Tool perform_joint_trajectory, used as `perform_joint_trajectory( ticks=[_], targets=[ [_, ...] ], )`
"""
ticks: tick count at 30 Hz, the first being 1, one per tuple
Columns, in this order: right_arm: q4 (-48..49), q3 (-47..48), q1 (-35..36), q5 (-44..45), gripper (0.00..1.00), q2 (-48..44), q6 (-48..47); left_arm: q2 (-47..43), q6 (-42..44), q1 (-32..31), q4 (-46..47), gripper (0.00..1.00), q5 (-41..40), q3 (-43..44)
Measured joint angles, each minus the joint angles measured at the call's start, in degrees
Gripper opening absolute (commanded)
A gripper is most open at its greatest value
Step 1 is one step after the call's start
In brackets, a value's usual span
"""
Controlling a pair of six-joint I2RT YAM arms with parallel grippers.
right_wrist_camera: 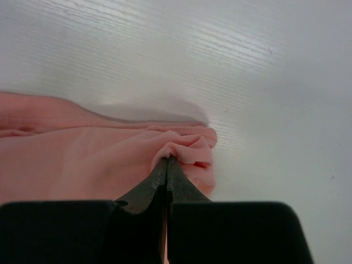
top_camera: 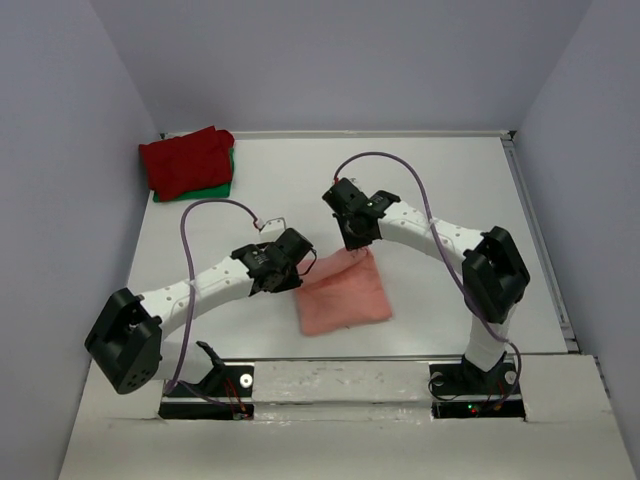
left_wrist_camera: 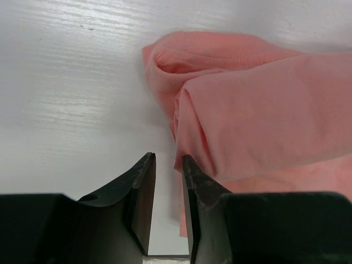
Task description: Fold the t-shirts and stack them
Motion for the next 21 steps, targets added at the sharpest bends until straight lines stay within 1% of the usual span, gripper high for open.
perform_joint_trajectory(
  ticks=[10,16,21],
  targets=[
    [0.2,3.43,-2.1,-1.01,0.0,6.29,-1.09,-6.45,0.15,0.0,-4.31,0.35,-1.92,0.02],
    [0.22,5.2,-3.52,-1.16,0.0,8.87,-1.07,-8.96,0.79,0.0,-3.72,0.35,0.02,-0.2],
    [0.35,5.73,-3.87,-1.62,0.0,11.5,-1.11,-7.69,1.97,0.0,-1.55,0.34,1.11,-0.35]
  ],
)
